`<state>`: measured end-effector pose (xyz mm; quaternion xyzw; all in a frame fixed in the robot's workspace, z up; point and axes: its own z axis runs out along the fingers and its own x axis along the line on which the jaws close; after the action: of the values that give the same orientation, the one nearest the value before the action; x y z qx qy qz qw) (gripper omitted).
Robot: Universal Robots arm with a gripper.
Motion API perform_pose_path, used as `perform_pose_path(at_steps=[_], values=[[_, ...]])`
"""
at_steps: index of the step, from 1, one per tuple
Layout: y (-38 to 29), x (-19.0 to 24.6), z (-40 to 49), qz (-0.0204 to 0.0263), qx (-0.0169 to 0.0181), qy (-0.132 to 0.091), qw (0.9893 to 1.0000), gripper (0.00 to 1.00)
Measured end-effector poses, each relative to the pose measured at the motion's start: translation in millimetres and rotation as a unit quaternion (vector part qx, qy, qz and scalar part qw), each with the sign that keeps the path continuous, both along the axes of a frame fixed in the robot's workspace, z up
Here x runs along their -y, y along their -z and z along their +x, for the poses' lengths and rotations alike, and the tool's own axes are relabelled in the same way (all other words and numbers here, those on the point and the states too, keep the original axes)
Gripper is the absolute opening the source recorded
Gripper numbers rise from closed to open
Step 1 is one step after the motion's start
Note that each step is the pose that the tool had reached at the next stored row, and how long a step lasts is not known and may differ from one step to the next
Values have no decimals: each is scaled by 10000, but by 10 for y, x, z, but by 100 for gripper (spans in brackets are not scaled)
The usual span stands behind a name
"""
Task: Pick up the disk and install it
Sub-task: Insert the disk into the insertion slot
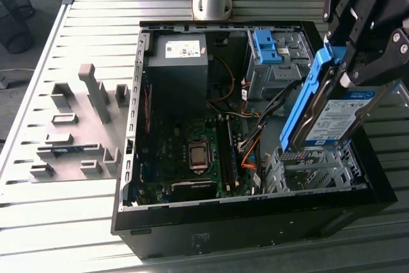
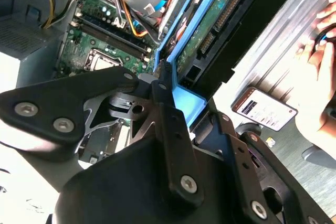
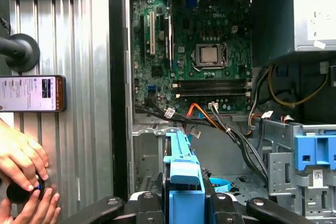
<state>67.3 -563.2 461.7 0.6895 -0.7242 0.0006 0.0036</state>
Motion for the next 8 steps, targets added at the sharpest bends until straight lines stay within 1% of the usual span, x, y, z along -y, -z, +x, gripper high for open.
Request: perform_pose_path(at_steps=[3, 5, 8], values=[[40, 0, 27, 0, 0, 17, 10000, 36], [59, 0, 27, 0, 0, 21, 10000, 36], [111, 0, 27, 1, 0, 21, 10000, 36]])
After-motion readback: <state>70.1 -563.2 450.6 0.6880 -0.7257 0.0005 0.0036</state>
